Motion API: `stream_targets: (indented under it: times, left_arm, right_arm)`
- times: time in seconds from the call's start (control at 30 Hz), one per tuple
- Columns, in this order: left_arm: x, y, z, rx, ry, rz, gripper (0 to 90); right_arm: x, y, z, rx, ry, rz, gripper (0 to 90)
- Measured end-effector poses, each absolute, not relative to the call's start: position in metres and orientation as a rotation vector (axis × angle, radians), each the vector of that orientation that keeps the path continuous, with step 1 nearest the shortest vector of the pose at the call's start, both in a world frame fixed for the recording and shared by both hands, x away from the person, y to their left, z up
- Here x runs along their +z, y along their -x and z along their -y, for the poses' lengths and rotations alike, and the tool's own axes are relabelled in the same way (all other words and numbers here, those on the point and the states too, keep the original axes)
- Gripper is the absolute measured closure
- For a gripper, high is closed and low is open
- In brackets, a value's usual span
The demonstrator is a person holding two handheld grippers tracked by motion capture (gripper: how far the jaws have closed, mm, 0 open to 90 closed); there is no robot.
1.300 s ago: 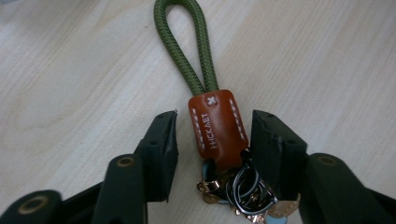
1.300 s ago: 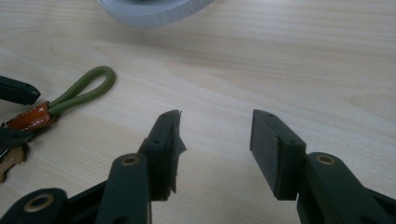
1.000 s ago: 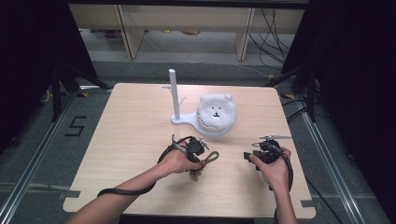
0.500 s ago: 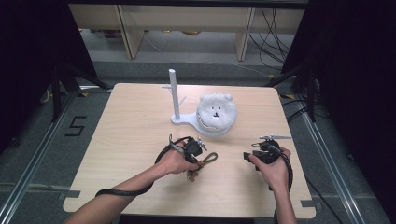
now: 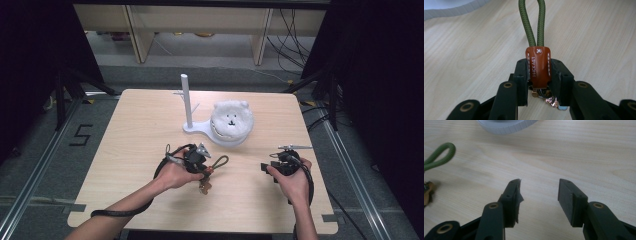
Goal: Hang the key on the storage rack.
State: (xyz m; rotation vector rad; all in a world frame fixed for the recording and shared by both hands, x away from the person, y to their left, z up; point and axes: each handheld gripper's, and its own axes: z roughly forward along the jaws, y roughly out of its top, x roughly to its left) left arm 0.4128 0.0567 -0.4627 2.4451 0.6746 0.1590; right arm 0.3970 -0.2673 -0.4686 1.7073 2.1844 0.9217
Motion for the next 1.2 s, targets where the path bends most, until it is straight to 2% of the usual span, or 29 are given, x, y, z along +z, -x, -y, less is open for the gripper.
stream_targets:
  times: [0.2,0.23,0.67,1.2]
  left_arm:
    - [-0.455,-0.409,-0.079,0.215,-2.380,-0.676,68.0]
    - [-0.456,-0.407,-0.079,0.217,-2.317,-0.717,68.0]
    - [-0.441,-0.405,-0.122,0.297,-2.113,-0.800,68.0]
    - [-0.424,-0.405,-0.154,0.413,-1.948,-0.879,68.0]
  right_arm:
    - [-0.469,-0.397,0.266,0.965,-1.724,-2.168,53.5]
    - [-0.469,-0.397,0.266,0.963,-1.720,-2.170,53.5]
    - [-0.469,-0.397,0.266,0.964,-1.709,-2.173,53.5]
    - [-0.470,-0.397,0.266,0.981,-1.703,-2.180,53.3]
